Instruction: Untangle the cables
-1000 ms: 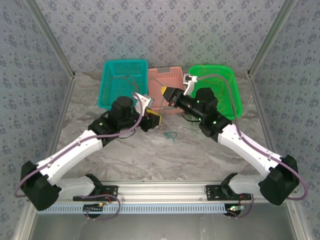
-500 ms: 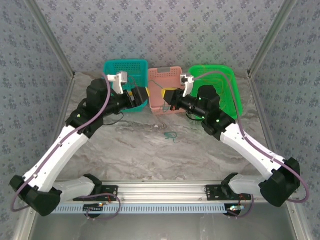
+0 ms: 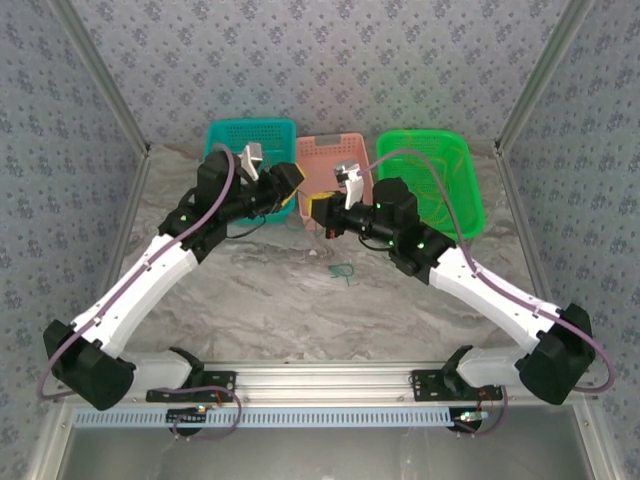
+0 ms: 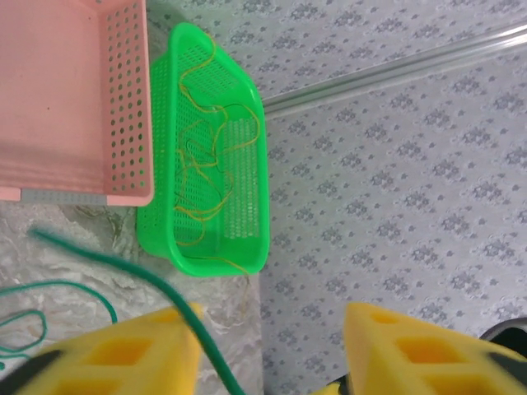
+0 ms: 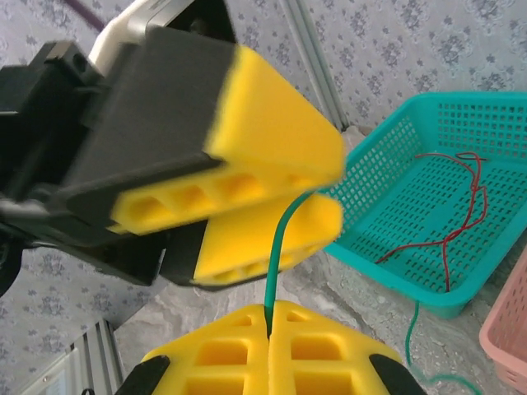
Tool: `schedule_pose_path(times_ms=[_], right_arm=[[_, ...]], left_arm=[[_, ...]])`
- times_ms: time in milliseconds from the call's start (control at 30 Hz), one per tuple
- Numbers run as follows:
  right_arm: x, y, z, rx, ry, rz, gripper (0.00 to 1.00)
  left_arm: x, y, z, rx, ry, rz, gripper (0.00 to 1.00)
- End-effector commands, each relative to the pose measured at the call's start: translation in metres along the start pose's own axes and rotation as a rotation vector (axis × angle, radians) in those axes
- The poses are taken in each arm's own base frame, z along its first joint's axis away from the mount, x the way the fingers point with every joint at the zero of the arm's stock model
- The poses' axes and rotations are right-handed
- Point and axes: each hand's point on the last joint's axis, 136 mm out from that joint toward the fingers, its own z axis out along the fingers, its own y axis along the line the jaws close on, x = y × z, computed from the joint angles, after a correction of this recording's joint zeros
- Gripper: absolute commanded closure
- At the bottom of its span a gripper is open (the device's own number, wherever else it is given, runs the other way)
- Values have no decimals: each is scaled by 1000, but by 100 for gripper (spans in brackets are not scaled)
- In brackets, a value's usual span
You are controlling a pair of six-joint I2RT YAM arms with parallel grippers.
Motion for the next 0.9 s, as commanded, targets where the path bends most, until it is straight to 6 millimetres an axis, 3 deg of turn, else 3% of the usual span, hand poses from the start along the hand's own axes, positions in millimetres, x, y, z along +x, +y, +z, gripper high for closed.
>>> schedule_pose_path(times_ms=[0,167,333,433,467,533,600,733,867], right_arm=[[-4,9,3,3,0,-59,100],[5,14,7,0,35,-67,100],[18,7,15,40,113,-53,100],[11,10,17,33,119,-36,100],[9,10,16,31,116,-21,95],[5,10,14,33,113,10,73],[-3,12,7,30,94,52,58],[-19,5,-13,52,24,168,46],[-9,-44,-38,210,-47,464,41]], left_arm=[[-10,-19,-5,29,-20,25,70],[-20,-22,-10,-17,-29,97,100],[-29,-42,-28,20,-81,204,100],[-27,-54,-36,61,-84,242,100],[-27,-57,-38,69,-81,254,100],[-25,-58,-39,74,-74,263,100],[-23,-59,-40,79,-64,272,100],[-22,-58,-39,85,-52,269,100],[-20,-65,-43,119,-47,274,100]])
